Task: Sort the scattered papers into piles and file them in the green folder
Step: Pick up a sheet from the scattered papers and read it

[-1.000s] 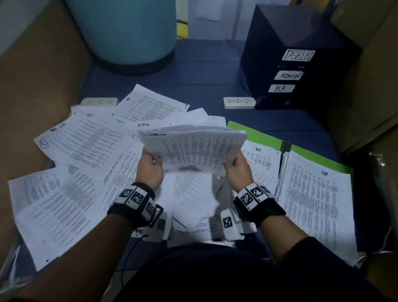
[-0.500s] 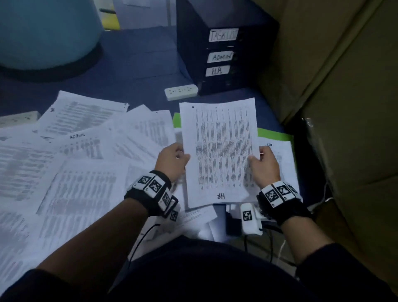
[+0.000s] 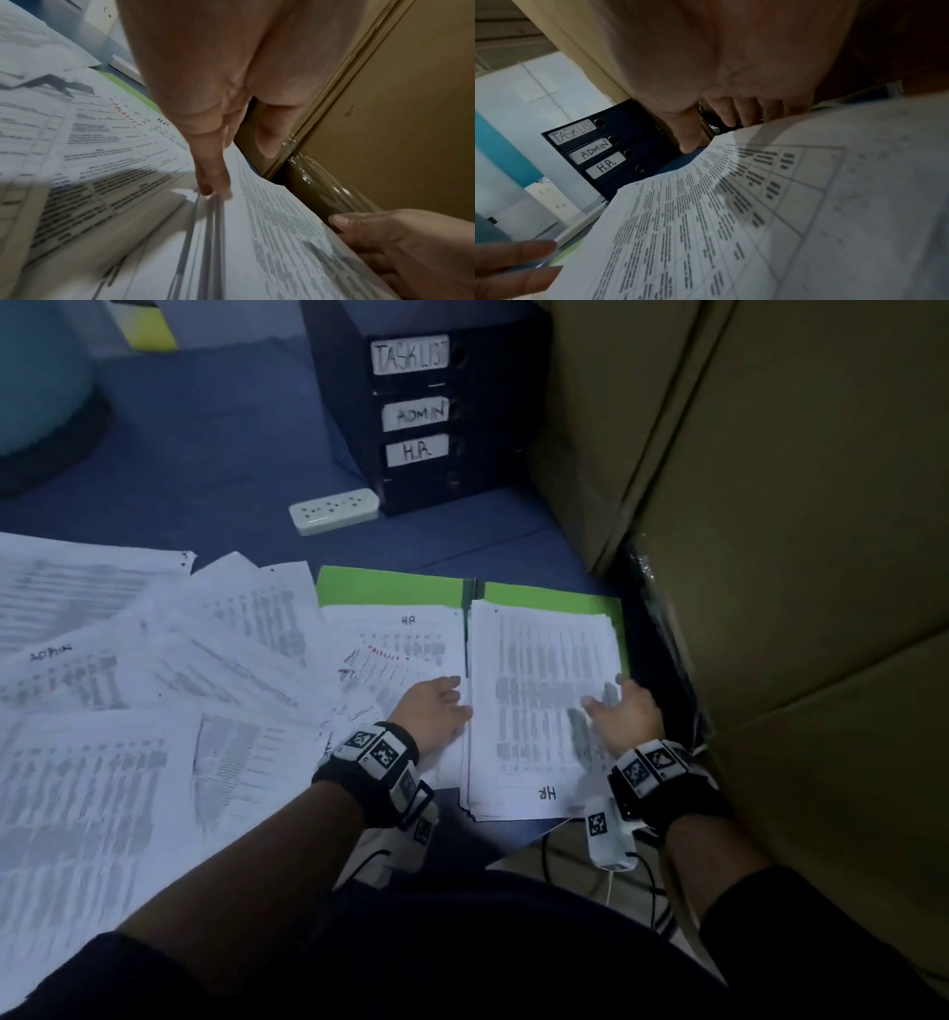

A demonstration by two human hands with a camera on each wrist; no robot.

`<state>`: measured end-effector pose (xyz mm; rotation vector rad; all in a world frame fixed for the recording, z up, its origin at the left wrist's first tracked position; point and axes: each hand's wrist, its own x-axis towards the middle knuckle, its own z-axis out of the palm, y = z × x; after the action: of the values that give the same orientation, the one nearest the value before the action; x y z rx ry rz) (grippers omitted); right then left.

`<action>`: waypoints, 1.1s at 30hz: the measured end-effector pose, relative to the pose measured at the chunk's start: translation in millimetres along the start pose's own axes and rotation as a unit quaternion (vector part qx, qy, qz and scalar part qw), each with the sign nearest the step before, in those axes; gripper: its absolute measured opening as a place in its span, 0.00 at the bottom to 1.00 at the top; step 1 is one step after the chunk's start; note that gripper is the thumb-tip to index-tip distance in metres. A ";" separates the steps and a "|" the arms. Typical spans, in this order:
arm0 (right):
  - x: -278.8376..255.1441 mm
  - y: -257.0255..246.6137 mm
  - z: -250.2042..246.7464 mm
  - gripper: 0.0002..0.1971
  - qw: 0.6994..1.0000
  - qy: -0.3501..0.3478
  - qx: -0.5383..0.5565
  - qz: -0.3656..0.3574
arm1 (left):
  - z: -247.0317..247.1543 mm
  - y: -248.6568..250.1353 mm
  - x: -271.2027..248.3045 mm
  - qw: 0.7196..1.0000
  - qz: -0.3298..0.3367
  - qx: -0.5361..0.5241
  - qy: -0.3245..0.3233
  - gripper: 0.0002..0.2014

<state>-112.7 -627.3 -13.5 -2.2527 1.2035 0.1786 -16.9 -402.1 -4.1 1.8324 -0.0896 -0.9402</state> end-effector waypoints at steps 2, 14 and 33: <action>-2.9 -19.0 4.8 0.28 0.999 0.024 0.014 -0.042 | -21.3 -3.6 -9.0 0.999 0.016 -0.021 0.035 0.24; -111.2 -227.6 131.5 0.20 0.914 -0.232 -0.033 -0.331 | -222.2 -112.6 -119.6 0.923 -0.024 -0.012 0.383 0.17; -193.8 -323.1 269.5 0.07 0.906 -0.192 -0.092 -0.365 | -332.8 -224.6 -185.9 0.940 -0.161 0.040 0.297 0.25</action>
<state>70.6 -202.2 -27.8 -2.5081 0.1036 0.4238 -11.7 39.8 -28.0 2.1735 0.5671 -0.5632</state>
